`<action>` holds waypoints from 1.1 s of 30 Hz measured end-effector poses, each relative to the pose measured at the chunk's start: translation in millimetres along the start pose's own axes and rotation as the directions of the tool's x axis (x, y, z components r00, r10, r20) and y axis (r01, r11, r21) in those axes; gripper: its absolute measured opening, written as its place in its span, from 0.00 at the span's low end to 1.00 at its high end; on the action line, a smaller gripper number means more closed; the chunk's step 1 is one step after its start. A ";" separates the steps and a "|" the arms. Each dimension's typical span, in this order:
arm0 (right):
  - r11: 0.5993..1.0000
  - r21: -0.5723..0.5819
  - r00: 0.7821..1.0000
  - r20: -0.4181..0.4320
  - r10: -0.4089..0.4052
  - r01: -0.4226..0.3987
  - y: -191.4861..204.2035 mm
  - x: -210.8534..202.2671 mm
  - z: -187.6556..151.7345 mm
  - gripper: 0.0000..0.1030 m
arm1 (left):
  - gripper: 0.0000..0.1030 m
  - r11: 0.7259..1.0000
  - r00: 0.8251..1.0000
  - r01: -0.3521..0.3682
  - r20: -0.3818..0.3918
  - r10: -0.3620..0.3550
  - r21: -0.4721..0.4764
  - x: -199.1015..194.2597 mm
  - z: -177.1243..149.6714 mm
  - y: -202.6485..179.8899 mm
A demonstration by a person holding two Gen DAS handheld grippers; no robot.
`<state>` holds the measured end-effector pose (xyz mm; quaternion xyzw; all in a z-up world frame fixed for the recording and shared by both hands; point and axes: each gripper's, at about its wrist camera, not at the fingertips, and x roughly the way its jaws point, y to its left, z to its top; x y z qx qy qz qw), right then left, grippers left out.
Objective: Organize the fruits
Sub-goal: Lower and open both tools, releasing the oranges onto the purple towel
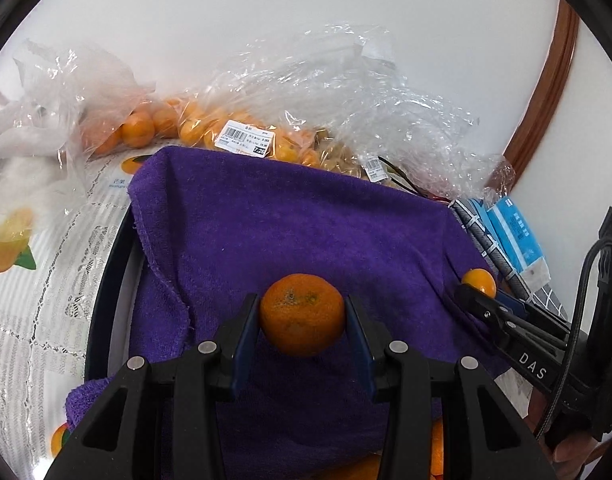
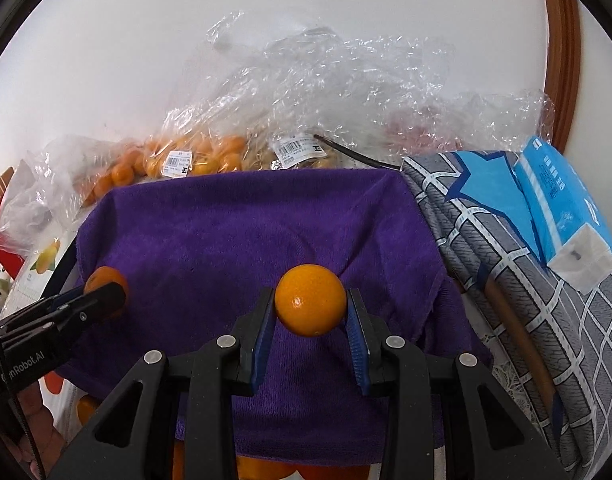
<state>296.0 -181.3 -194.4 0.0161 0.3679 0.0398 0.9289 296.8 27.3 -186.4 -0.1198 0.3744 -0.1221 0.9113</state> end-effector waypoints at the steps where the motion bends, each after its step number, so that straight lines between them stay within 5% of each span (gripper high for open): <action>1: 1.000 -0.003 1.000 -0.006 0.000 0.000 0.4 0.8 -0.1 0.34 | 0.39 1.000 1.000 0.003 -0.005 -0.003 -0.004 0.7 0.0 1.1; 16: 1.000 0.008 0.996 -0.090 0.022 -0.022 1.0 13.4 -1.5 0.34 | 0.39 1.000 0.999 0.000 -0.036 0.000 -0.004 6.1 0.4 2.6; 20: 1.000 0.003 0.997 -0.070 0.021 -0.021 1.9 9.3 -1.0 0.34 | 0.47 1.000 1.000 0.008 -0.022 -0.008 0.001 4.3 0.4 1.9; 33: 1.000 0.005 1.000 0.025 0.018 -0.018 1.3 -15.4 -2.5 0.58 | 0.54 0.999 0.999 0.027 0.034 -0.027 -0.018 -4.5 1.3 3.4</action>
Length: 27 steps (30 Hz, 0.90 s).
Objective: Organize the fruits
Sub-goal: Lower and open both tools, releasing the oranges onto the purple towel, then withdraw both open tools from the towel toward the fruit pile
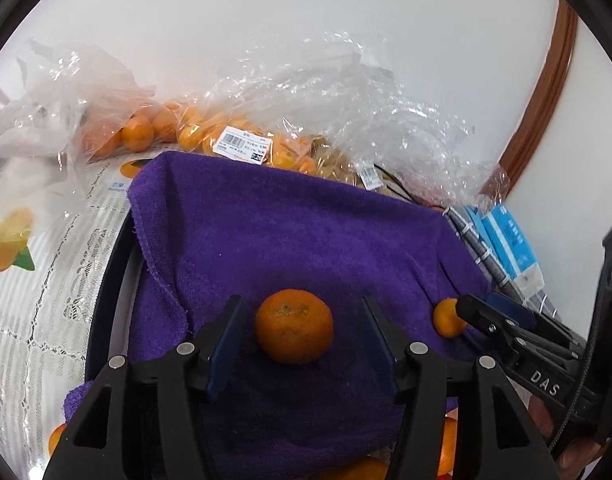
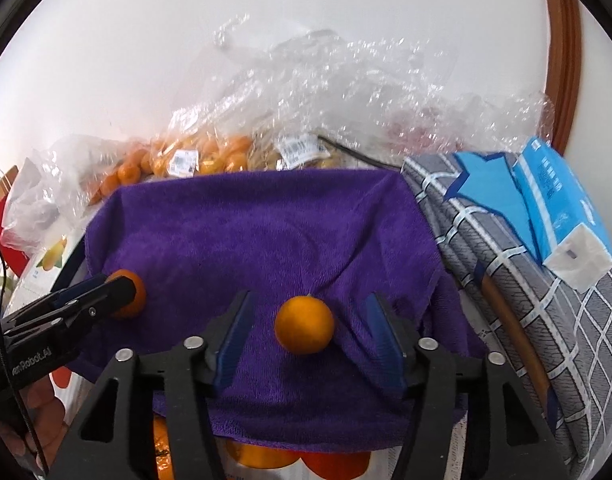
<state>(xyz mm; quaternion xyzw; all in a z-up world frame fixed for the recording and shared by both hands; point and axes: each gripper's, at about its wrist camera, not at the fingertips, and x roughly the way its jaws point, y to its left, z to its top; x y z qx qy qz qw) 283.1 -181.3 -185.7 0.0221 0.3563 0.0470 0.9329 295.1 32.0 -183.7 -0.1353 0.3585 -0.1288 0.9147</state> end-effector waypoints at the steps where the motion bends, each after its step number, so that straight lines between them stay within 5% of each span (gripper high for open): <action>1: 1.000 -0.002 1.000 0.007 0.000 0.000 0.0 -1.9 -0.5 0.58 | 0.54 1.000 1.000 0.002 0.004 -0.002 -0.007 -0.4 0.3 1.1; 17: 0.999 -0.043 0.999 0.031 -0.031 0.032 7.2 -27.5 -6.8 0.58 | 0.60 1.000 0.999 -0.005 0.044 0.004 0.009 -9.4 3.1 -0.3; 27: 1.000 -0.017 0.998 -0.058 0.016 -0.017 -21.4 -70.9 -67.8 0.58 | 0.66 1.000 0.998 -0.008 0.059 0.007 0.012 -13.1 3.6 -0.9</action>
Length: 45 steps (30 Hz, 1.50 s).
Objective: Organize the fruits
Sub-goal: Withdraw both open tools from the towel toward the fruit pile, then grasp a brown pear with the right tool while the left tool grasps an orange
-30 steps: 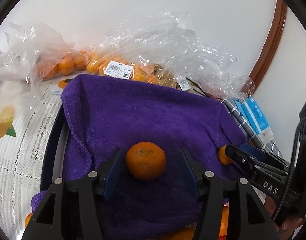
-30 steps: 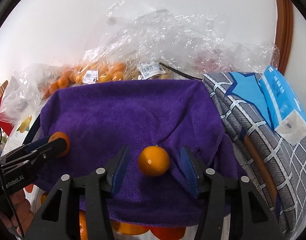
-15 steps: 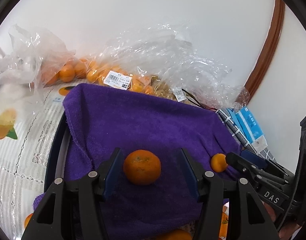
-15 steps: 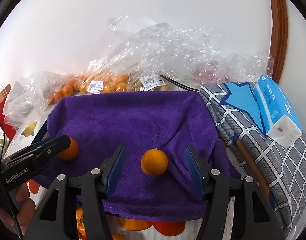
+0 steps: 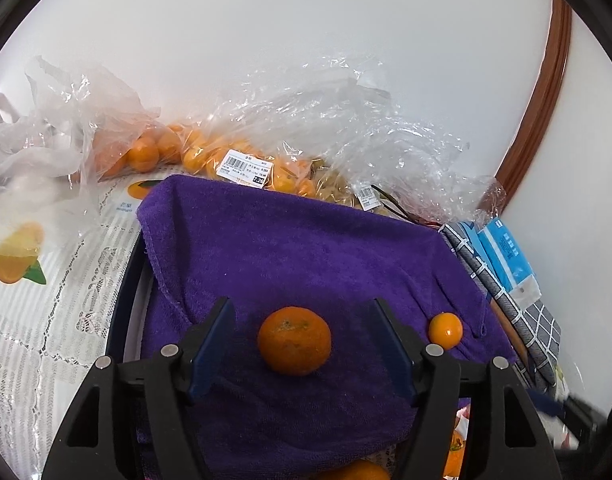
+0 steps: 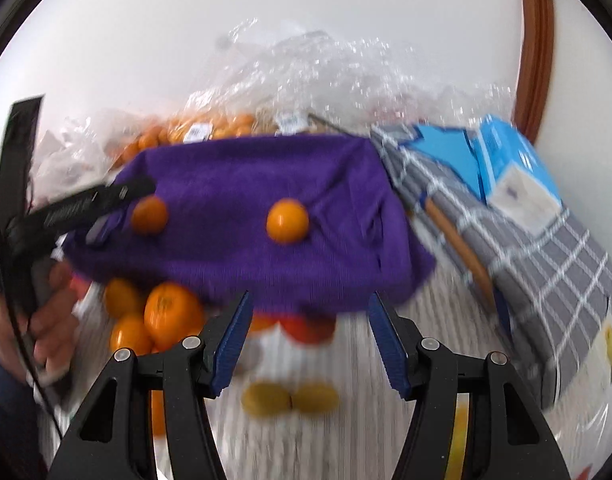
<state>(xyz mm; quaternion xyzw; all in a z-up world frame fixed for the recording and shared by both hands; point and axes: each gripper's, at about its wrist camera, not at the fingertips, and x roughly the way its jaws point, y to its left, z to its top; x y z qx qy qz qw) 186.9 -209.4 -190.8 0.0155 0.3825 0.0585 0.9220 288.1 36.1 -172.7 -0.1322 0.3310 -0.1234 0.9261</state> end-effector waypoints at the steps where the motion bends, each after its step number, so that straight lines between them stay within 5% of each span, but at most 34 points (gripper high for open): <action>1: 1.000 0.008 1.000 -0.007 0.014 -0.014 -1.0 -2.4 -6.6 0.58 | 0.66 1.000 1.000 -0.001 0.001 0.001 -0.001 -0.1 0.0 0.0; 13: 0.999 0.004 0.995 -0.083 0.049 -0.049 7.9 12.0 -28.8 0.56 | 0.66 1.000 1.000 -0.008 0.009 0.008 0.019 -2.2 -1.5 -4.3; 20: 0.990 0.059 0.991 -0.022 0.133 -0.131 -9.9 -4.1 -31.4 0.56 | 0.66 1.000 1.000 -0.005 0.000 0.005 0.015 -0.1 -0.8 -3.5; 29: 0.997 0.075 1.000 0.007 0.020 -0.020 -27.0 -15.9 -32.6 0.55 | 0.66 1.000 1.000 -0.006 -0.003 0.006 0.026 1.6 -0.6 -6.2; 42: 0.999 0.014 0.997 -0.072 -0.028 0.029 -7.9 11.1 -29.7 0.41 | 0.66 1.000 1.000 -0.008 -0.002 0.008 0.025 -0.1 -1.8 -5.2; 45: 0.999 0.027 0.997 -0.073 -0.039 0.041 -9.9 13.1 -28.2 0.26 | 0.66 0.999 1.000 -0.009 -0.001 0.009 0.034 0.1 -1.7 -6.1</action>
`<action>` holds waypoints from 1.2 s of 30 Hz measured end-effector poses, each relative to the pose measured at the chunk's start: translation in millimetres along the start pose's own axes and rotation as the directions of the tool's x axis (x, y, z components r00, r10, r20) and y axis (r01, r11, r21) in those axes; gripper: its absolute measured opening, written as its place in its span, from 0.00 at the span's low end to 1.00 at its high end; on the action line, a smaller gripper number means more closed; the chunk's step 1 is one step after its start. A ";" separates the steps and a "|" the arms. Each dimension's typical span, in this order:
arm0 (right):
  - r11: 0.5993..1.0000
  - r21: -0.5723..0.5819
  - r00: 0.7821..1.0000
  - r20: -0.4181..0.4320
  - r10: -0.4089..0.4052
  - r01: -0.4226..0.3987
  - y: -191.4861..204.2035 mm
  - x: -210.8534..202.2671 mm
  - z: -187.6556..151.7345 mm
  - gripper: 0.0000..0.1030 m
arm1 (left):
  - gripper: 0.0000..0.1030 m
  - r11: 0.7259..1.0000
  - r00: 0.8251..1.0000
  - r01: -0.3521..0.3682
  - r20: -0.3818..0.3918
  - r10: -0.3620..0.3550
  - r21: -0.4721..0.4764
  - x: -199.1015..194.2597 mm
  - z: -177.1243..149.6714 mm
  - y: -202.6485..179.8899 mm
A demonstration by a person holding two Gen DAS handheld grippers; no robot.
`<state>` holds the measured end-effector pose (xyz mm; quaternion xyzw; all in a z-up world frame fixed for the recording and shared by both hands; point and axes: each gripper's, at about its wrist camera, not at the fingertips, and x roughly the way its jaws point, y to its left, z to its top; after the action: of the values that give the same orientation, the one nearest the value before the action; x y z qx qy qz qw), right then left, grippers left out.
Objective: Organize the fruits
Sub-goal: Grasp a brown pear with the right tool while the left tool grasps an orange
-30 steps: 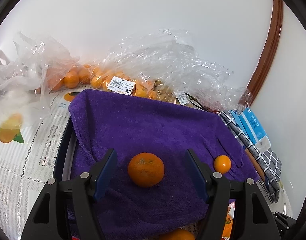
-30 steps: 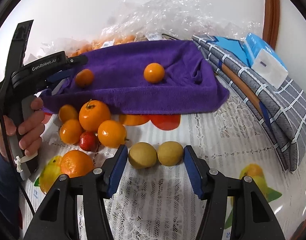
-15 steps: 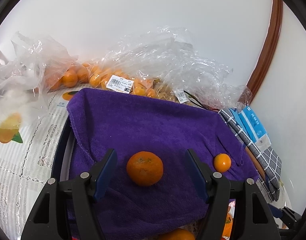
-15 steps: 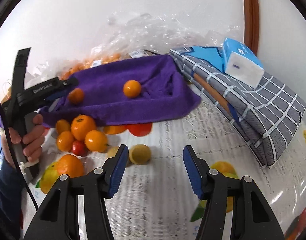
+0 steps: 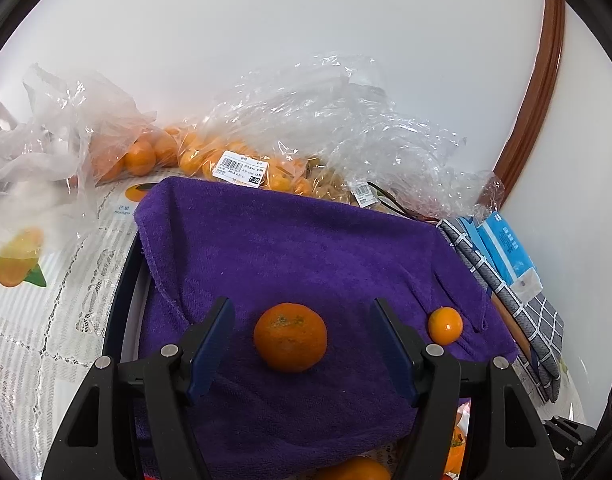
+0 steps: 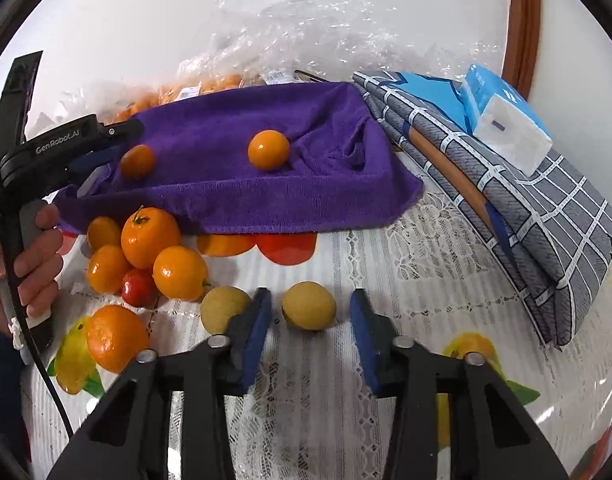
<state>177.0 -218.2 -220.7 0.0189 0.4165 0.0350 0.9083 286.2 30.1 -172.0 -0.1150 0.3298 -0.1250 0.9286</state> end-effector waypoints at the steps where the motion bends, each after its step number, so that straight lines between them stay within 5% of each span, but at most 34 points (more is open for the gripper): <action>1: 1.000 0.013 1.000 0.004 0.000 0.000 -1.9 -0.9 -0.4 0.26 | 0.66 1.000 1.000 0.001 0.000 -0.001 0.004 0.2 -0.1 -0.7; 13: 0.996 0.089 0.996 0.083 0.007 -0.015 -14.8 -15.3 -2.1 0.26 | 0.66 1.000 0.999 0.000 0.044 -0.001 0.023 -21.3 -5.3 -8.0; 21: 0.996 0.091 0.997 0.078 0.003 -0.010 -15.8 -15.2 -2.3 0.26 | 0.65 1.000 0.999 -0.003 0.033 0.004 -0.020 -74.4 -47.8 -3.3; 36: 0.994 0.101 0.996 0.087 0.028 -0.037 -17.8 -17.5 -3.4 0.26 | 0.64 0.998 0.989 0.027 -0.146 -0.034 -0.049 -42.4 -67.9 -23.0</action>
<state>164.0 -237.3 -210.7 0.0739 0.3783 0.0276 0.9223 207.2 12.5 -191.7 -0.1326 0.3983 -0.1397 0.8968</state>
